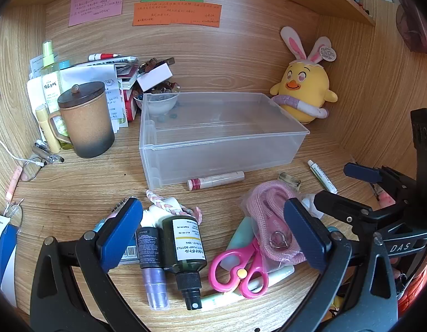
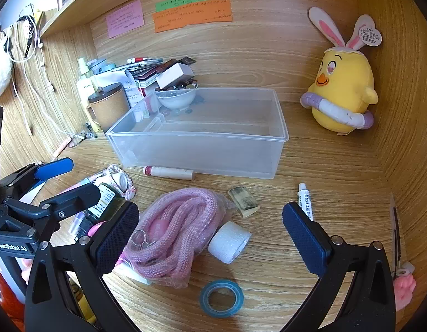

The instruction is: Organize objects

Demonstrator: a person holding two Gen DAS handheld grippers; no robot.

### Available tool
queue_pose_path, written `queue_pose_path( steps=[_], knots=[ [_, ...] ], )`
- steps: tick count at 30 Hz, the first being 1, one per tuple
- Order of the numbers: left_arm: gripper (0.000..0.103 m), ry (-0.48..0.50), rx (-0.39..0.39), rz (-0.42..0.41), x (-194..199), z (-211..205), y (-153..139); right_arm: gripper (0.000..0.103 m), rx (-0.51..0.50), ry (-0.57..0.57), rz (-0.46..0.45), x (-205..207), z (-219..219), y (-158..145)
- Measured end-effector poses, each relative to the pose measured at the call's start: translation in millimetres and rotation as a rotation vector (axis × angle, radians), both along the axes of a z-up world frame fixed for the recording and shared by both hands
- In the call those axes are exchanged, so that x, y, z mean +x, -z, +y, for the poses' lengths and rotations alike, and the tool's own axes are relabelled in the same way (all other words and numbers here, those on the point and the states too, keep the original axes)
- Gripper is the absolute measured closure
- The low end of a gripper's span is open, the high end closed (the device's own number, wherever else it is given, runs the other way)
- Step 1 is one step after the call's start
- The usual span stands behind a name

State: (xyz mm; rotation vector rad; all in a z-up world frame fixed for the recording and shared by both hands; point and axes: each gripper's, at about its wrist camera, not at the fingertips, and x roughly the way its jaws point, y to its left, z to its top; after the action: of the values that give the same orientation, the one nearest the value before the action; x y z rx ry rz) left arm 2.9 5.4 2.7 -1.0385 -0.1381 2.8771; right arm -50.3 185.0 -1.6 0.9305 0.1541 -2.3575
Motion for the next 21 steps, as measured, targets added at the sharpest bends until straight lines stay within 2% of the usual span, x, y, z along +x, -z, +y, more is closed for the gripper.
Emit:
queue_pose_path(
  steps=[21],
  knots=[
    [0.000,-0.012,0.017,-0.019,-1.4,-8.2,5.8,0.000,0.014,0.005,0.014,0.4,-2.1,-0.8]
  ],
)
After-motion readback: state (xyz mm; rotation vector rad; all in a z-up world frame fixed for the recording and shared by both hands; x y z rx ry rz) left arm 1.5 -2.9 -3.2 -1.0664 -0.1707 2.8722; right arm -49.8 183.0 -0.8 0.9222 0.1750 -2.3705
